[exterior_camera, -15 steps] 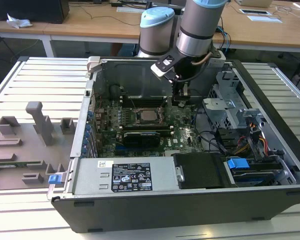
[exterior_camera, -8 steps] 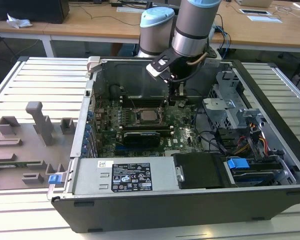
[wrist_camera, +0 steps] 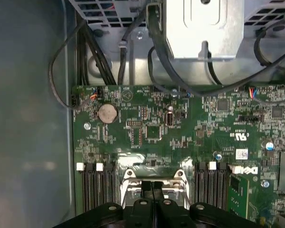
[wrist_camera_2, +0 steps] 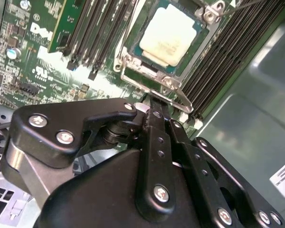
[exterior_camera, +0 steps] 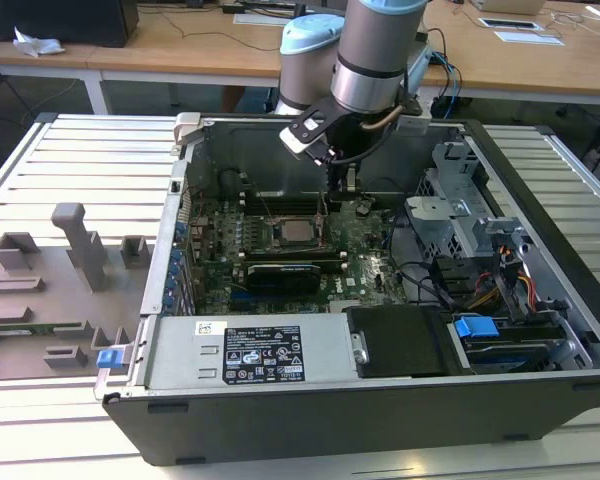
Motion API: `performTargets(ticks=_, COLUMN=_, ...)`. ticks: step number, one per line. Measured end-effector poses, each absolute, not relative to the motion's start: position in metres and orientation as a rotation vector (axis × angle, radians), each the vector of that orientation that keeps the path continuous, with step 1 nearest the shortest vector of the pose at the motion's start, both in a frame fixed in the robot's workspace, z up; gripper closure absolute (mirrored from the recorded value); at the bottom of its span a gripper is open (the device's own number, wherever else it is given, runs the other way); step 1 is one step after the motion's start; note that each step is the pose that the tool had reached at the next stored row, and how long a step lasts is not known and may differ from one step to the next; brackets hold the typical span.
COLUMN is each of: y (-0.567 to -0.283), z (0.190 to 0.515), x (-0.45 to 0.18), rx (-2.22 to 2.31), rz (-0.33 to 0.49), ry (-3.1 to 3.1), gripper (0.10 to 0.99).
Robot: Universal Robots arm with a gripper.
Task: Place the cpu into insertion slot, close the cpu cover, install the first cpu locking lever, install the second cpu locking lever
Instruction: 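Close the cpu cover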
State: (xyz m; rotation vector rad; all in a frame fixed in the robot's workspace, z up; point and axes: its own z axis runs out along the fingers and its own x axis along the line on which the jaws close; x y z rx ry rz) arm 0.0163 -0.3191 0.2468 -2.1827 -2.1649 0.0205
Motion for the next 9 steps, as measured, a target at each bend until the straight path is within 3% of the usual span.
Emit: performTargets(ticks=9, y=-0.319, z=0.246, x=-0.004, rx=-2.183, rz=0.021, ry=-2.165, gripper=0.98)
